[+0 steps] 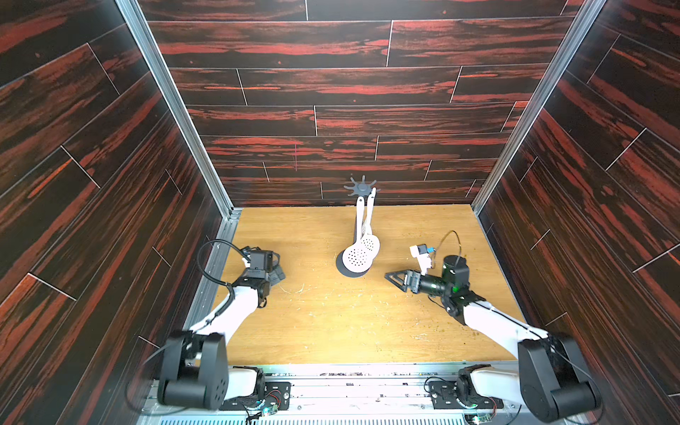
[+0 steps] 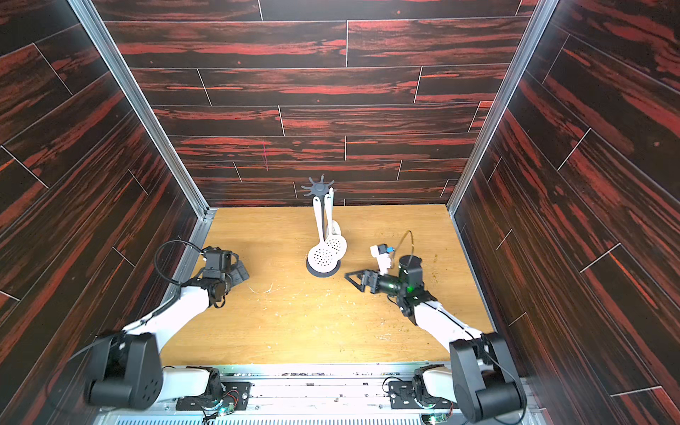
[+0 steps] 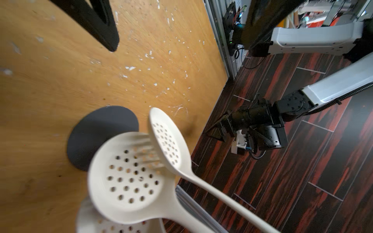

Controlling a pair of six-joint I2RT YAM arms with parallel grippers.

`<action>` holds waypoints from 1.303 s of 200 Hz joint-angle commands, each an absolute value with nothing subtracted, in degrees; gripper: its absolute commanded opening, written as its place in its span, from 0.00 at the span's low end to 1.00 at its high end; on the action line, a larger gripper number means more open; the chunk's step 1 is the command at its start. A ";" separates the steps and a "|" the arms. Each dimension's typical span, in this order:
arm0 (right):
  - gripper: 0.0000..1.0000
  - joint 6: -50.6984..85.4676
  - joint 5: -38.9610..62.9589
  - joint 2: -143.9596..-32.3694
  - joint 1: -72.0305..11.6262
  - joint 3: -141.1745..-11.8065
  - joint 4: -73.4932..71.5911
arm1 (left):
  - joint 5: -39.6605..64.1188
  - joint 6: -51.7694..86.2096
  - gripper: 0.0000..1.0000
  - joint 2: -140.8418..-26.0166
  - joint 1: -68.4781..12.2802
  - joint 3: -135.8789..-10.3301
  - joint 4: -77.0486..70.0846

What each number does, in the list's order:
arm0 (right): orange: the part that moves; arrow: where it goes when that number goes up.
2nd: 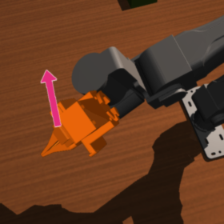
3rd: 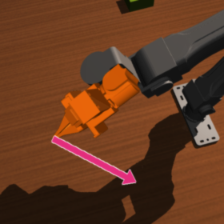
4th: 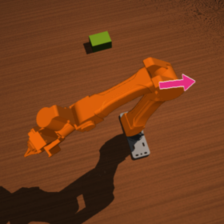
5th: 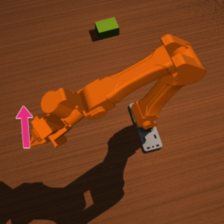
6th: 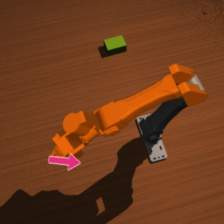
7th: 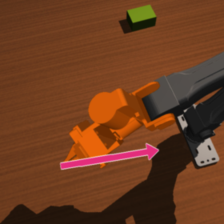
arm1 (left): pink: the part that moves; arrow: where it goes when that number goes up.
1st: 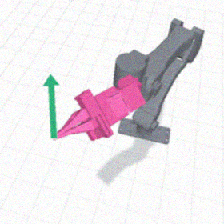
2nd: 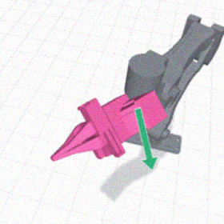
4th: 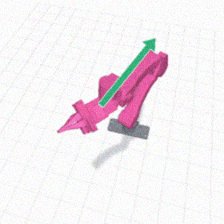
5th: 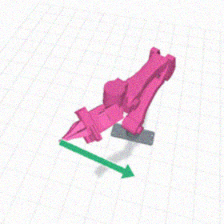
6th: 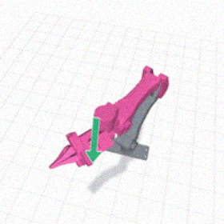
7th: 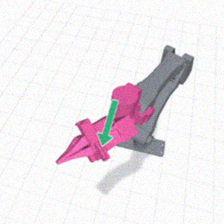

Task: Hang the skimmer on the kitchen utensil rack
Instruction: Reset both arms

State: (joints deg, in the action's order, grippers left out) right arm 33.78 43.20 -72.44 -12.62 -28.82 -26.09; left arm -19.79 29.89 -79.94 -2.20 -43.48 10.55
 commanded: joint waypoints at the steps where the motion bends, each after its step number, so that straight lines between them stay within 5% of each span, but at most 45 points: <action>1: 0.98 32.78 44.30 -70.54 -6.83 -25.07 -26.67 | -25.53 27.58 1.00 -84.02 0.96 -48.43 11.81; 31: 0.98 35.65 47.25 -70.05 3.64 -21.01 -31.18 | -26.60 22.36 1.00 -86.12 1.85 -48.82 4.41; 74: 0.98 33.57 44.52 -70.82 11.25 -21.84 -27.79 | -32.15 12.77 1.00 -85.21 1.93 -30.66 -33.19; 103: 0.98 32.05 40.46 -72.04 13.94 -23.69 -25.10 | -21.59 8.62 1.00 -86.70 1.67 -29.90 -35.71; 138: 0.98 23.05 23.89 -71.90 15.39 -28.91 -16.44 | -18.66 6.36 1.00 -91.57 1.48 -20.78 -60.93; 155: 0.98 19.94 16.93 -72.24 15.42 -28.75 -18.86 | -17.43 7.39 1.00 -87.33 1.49 -24.27 -45.13; 188: 0.98 16.68 11.43 -75.53 15.36 -26.40 -29.01 | -17.37 6.41 1.00 -88.69 1.49 -22.54 -51.06; 234: 0.98 13.63 8.60 -85.05 14.98 -9.63 -77.53 | -17.23 6.96 1.00 -87.81 1.52 -23.60 -47.72; 260: 0.98 7.69 5.84 -88.22 10.30 -10.53 -76.97 | -17.44 7.00 1.00 -87.87 1.50 -23.56 -47.80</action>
State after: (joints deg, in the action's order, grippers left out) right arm 13.69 9.26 -85.30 13.91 -9.17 -62.28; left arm -17.37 7.53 -89.32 1.50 -22.68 -47.97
